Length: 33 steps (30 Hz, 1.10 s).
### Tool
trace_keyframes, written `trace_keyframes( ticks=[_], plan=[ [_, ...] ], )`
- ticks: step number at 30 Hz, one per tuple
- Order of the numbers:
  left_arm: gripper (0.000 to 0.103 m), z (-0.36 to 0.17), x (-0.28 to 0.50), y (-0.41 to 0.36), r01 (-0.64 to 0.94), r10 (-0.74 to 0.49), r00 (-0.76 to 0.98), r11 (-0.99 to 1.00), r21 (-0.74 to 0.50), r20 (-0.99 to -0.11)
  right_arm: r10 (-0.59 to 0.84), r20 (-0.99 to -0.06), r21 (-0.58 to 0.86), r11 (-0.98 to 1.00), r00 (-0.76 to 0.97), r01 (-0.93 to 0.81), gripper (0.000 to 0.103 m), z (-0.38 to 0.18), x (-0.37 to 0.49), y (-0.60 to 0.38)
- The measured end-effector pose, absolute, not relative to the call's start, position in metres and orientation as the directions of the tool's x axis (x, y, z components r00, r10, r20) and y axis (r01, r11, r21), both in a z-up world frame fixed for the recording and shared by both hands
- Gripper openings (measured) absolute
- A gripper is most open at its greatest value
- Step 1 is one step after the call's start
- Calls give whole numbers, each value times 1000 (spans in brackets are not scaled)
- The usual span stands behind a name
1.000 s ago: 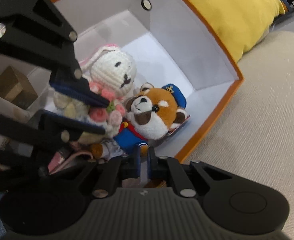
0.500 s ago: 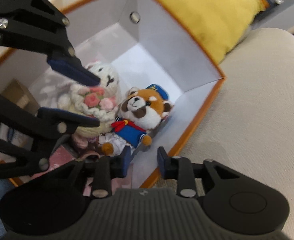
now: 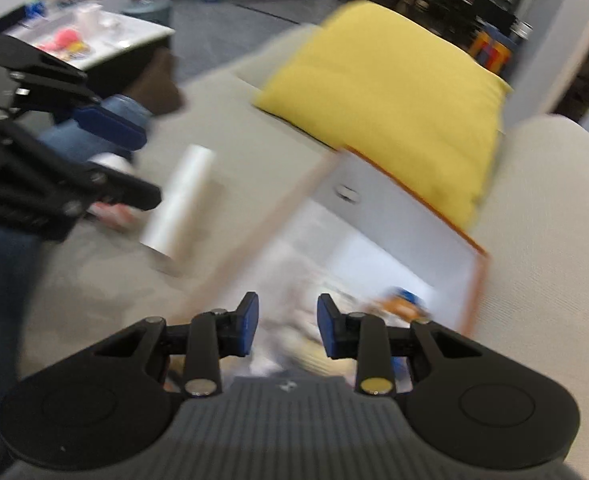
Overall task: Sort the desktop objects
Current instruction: 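Move both tools back to the sofa seat toward the white plush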
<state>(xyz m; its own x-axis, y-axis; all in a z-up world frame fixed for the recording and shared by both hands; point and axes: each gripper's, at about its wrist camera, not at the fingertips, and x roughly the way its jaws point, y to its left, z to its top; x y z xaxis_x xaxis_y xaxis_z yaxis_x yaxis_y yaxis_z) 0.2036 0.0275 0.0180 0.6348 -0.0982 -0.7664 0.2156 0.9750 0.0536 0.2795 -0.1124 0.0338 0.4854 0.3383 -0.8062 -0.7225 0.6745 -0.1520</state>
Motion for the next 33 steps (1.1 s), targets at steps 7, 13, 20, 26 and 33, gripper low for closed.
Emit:
trace_keyframes(
  ticks=[7, 13, 20, 26, 33],
  plan=[
    [56, -2, 181, 104, 98, -4, 578, 993, 64, -816, 394, -838, -48, 635, 377, -771, 34, 0, 276, -38],
    [56, -26, 177, 147, -83, -12, 524, 994, -65, -852, 388, -865, 14, 653, 319, -757, 34, -15, 289, 4],
    [47, -44, 189, 159, -149, 11, 483, 986, -69, -876, 420, -871, 61, 606, 255, -793, 29, -34, 309, 46],
    [42, -64, 195, 168, -160, 17, 428, 985, -58, -904, 415, -870, 54, 618, 267, -784, 25, -52, 339, 80],
    [42, -60, 182, 181, -203, 27, 414, 977, -64, -910, 415, -893, 116, 587, 175, -801, 16, -77, 337, 96]
  ],
)
